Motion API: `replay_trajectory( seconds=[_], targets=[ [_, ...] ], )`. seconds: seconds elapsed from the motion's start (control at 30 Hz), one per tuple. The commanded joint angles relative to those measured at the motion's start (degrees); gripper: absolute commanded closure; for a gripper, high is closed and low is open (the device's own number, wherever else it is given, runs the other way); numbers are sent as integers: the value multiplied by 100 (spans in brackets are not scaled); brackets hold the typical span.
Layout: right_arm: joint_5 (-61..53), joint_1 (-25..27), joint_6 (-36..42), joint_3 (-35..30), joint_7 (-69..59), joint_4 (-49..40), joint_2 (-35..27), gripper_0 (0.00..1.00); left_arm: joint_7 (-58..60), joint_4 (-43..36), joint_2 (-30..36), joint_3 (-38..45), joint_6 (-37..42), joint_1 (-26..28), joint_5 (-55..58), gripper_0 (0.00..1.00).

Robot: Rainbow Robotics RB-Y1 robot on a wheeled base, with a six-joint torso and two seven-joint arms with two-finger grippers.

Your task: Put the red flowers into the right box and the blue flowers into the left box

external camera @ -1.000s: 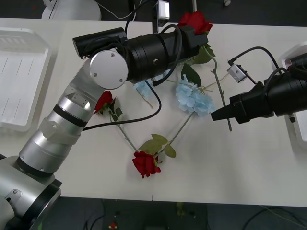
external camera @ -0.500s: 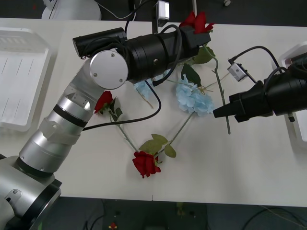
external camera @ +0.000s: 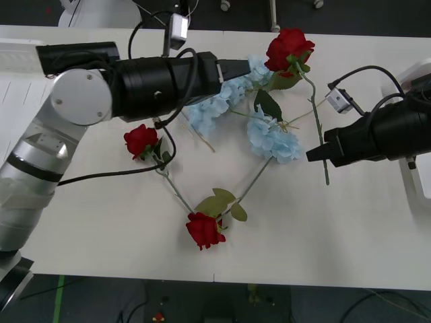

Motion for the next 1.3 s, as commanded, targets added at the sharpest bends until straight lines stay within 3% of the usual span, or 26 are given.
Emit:
replay_trajectory(
  seconds=[0.03, 0.23, 0.33, 0.53, 0.63, 0.9, 1.17, 1.3],
  targets=[
    [509, 56, -56, -474, -640, -160, -440, 100, -238, -462, 674, 931, 933, 438, 453, 0],
    [1634, 21, 49, -1142, -1001, 297, -941, 100, -247, -164, 956, 1765, 2550, 509, 259, 0],
    [2205, -102, 260, -1291, -939, 702, -1178, 100, -194, 74, 947, 1994, 2946, 482, 154, 0],
    [3479, -243, 181, -1317, -816, 1730, -1530, 100, 192, 329, 841, 1889, 3763, 377, -778, 0],
    [4385, -234, -39, -1309, -605, 2108, -1521, 100, 1177, 320, 692, 1423, 4167, 201, -1481, 0],
    [5800, -243, -434, -1265, -298, 2635, -870, 100, 3497, 346, 50, 298, 4053, -115, -3221, 0],
    [7109, -278, -1260, -1265, -403, 3338, -150, 100, 4007, 1366, -240, -625, 3157, -414, -4162, 0],
    [7355, -383, -1577, -1265, -429, 3787, 17, 100, 4024, 1673, -240, -678, 2849, -511, -4206, 0]
  ],
)
